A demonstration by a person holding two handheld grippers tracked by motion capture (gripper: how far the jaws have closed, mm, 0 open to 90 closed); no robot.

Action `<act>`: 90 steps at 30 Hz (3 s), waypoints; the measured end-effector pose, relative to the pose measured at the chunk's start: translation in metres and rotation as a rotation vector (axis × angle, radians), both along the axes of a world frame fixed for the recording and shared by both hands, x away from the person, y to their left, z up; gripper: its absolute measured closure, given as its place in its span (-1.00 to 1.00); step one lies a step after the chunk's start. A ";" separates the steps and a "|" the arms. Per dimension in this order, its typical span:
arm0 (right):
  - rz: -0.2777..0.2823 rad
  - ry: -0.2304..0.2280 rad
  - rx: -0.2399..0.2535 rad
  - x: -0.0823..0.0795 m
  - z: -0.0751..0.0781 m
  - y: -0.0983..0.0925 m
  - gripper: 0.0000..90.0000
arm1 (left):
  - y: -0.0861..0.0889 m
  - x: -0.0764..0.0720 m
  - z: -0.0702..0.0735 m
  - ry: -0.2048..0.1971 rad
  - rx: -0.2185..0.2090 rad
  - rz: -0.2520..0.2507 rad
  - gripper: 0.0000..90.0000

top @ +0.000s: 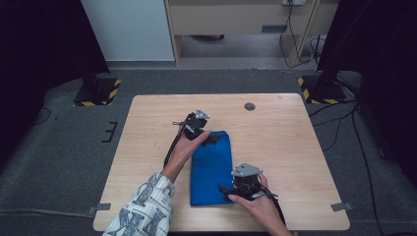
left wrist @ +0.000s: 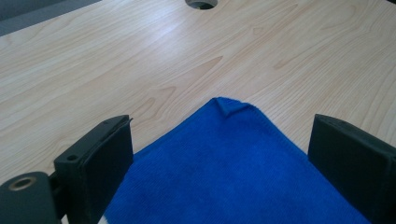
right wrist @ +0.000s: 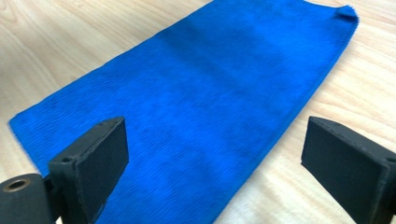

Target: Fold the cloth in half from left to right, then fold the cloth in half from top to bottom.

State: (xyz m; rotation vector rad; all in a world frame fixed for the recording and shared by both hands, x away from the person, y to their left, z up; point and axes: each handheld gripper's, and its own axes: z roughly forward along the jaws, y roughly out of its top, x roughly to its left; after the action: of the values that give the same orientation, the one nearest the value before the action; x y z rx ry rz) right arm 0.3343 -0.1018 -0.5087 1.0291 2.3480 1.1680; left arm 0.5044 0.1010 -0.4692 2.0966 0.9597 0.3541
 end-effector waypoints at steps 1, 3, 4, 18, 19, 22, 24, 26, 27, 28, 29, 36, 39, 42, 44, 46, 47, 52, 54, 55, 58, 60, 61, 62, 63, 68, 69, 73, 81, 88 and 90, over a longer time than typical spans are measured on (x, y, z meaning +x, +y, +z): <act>0.000 0.003 0.002 0.003 0.000 -0.001 -0.83 | 0.002 -0.001 0.000 -0.001 0.000 0.002 -0.87; 0.002 0.006 0.000 0.005 0.000 -0.002 -0.82 | 0.004 -0.002 0.000 -0.003 0.002 0.004 -0.87; -0.005 0.003 -0.001 0.008 0.000 -0.004 -0.82 | 0.008 -0.003 -0.001 -0.001 0.002 0.009 -0.87; -0.032 0.006 -0.002 0.049 0.008 -0.018 -0.72 | 0.035 -0.014 -0.009 0.012 0.013 0.041 -0.85; -0.033 0.005 -0.002 0.052 0.010 -0.018 -0.71 | 0.037 -0.015 -0.008 0.015 0.016 0.041 -0.84; -0.033 0.007 -0.003 0.058 0.012 -0.017 -0.70 | 0.041 -0.016 -0.009 0.007 0.014 0.050 -0.84; -0.034 0.011 -0.004 0.067 0.014 -0.016 -0.69 | 0.046 -0.017 -0.009 -0.001 0.007 0.062 -0.84; -0.038 0.016 -0.004 0.072 0.014 -0.016 -0.66 | 0.048 -0.017 -0.009 -0.002 0.008 0.062 -0.84; -0.038 0.016 -0.004 0.072 0.014 -0.016 -0.66 | 0.049 -0.018 -0.009 -0.003 0.010 0.067 -0.84; -0.039 0.024 0.009 0.075 0.014 -0.016 -0.64 | 0.051 -0.018 -0.009 -0.004 0.013 0.073 -0.84; -0.044 0.037 0.022 0.078 0.013 -0.016 -0.64 | 0.051 -0.019 -0.009 -0.007 0.011 0.078 -0.83; -0.072 0.036 0.043 0.101 0.015 -0.016 -0.54 | 0.055 -0.019 -0.008 -0.016 0.010 0.076 -0.82; -0.079 0.036 0.049 0.118 0.021 -0.015 -0.47 | 0.056 -0.016 -0.010 -0.007 0.020 0.076 -0.82; -0.090 0.046 0.056 0.138 0.025 -0.015 -0.34 | 0.058 -0.009 -0.014 0.005 0.018 0.085 -0.79; -0.094 0.054 0.054 0.152 0.025 -0.015 -0.21 | 0.058 -0.003 -0.017 0.012 0.034 0.086 -0.77; -0.099 0.057 0.066 0.161 0.024 -0.014 -0.09 | 0.060 0.001 -0.020 0.007 0.019 0.102 -0.72; -0.098 0.065 0.076 0.170 0.023 -0.014 -0.01 | 0.060 0.005 -0.024 0.017 0.012 0.109 -0.71; -0.095 0.074 0.065 0.182 0.019 -0.009 0.09 | 0.057 0.010 -0.027 0.037 0.028 0.107 -0.64; -0.096 0.069 0.054 0.187 0.017 -0.007 0.11 | 0.054 0.011 -0.026 0.031 0.026 0.103 -0.62; -0.105 0.074 0.046 0.191 0.015 -0.005 0.11 | 0.054 0.013 -0.026 0.035 0.026 0.108 -0.61; -0.111 0.081 0.042 0.196 0.013 -0.004 0.15 | 0.054 0.015 -0.026 0.045 0.029 0.116 -0.49; -0.115 0.084 0.043 0.197 0.012 -0.004 0.16 | 0.053 0.015 -0.026 0.039 0.035 0.119 -0.44; -0.117 0.086 0.044 0.198 0.011 -0.004 0.18 | 0.053 0.015 -0.026 0.030 0.046 0.118 -0.44; -0.116 0.087 0.047 0.199 0.010 -0.004 0.21 | 0.053 0.015 -0.026 0.026 0.052 0.119 -0.41; -0.115 0.094 0.042 0.201 0.007 -0.003 0.24 | 0.055 0.016 -0.027 0.029 0.052 0.113 -0.28; -0.104 0.114 0.046 0.205 0.000 0.003 0.26 | 0.059 0.021 -0.034 0.044 0.044 0.129 -0.14; -0.098 0.117 0.041 0.206 -0.002 0.005 0.28 | 0.060 0.022 -0.036 0.045 0.050 0.126 -0.11; -0.097 0.135 0.015 0.209 -0.008 0.011 0.31 | 0.061 0.025 -0.042 0.056 0.066 0.127 -0.04; -0.090 0.155 -0.020 0.211 -0.019 0.015 0.32 | 0.057 0.029 -0.050 0.061 0.076 0.133 0.03; -0.103 0.136 -0.025 0.210 -0.021 0.016 0.33 | 0.055 0.031 -0.056 0.071 0.081 0.143 0.07; -0.102 0.133 -0.029 0.209 -0.021 0.017 0.35 | 0.054 0.030 -0.056 0.072 0.083 0.137 0.11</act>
State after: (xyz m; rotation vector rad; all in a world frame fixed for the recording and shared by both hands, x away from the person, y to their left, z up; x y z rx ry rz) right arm 0.5435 -0.0852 -0.5295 1.2355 2.3733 1.0556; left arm 0.5347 0.1547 -0.5257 2.1361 1.1523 0.3967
